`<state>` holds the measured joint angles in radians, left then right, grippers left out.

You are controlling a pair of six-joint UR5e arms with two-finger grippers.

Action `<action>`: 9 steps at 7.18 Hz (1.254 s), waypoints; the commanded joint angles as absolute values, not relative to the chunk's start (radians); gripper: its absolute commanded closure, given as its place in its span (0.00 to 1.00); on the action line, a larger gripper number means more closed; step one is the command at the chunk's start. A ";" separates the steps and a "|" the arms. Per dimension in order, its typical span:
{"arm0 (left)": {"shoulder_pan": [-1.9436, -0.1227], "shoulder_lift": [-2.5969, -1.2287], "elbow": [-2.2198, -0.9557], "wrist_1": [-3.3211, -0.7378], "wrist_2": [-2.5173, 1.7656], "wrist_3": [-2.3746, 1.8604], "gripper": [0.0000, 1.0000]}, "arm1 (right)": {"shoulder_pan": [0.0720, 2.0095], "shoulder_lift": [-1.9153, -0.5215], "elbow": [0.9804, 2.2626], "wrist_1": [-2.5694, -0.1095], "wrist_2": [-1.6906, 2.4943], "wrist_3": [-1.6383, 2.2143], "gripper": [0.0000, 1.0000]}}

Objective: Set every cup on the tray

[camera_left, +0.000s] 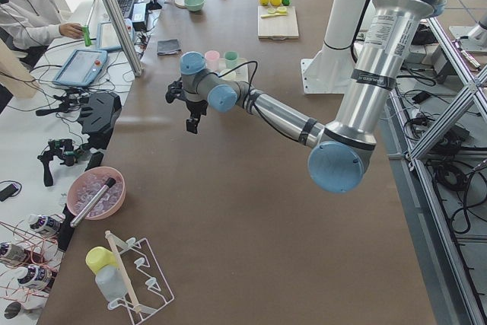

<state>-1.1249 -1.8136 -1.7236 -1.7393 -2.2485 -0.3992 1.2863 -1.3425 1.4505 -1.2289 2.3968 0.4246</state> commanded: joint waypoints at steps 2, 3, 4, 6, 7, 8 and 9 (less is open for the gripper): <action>-1.255 -1.614 -1.798 -1.740 -2.252 -0.155 0.02 | 1.408 -1.488 1.462 -1.229 2.399 0.208 0.00; -1.290 -1.555 -1.819 -1.750 -2.253 -0.123 0.02 | 1.439 -1.541 1.500 -1.229 2.399 0.177 0.00; -1.298 -1.486 -1.860 -1.753 -2.246 -0.120 0.02 | 1.468 -1.590 1.543 -1.230 2.404 0.172 0.00; -1.319 -1.433 -1.875 -1.811 -2.246 -0.121 0.02 | 1.482 -1.620 1.549 -1.226 2.402 0.146 0.00; -1.336 -1.425 -1.870 -1.851 -2.253 -0.126 0.02 | 1.492 -1.641 1.549 -1.224 2.402 0.100 0.00; -1.347 -1.414 -1.867 -1.850 -2.267 -0.129 0.02 | 1.511 -1.644 1.549 -1.224 2.408 0.095 0.00; -1.347 -1.410 -1.859 -1.845 -2.278 -0.129 0.02 | 1.511 -1.644 1.549 -1.226 2.410 0.095 0.00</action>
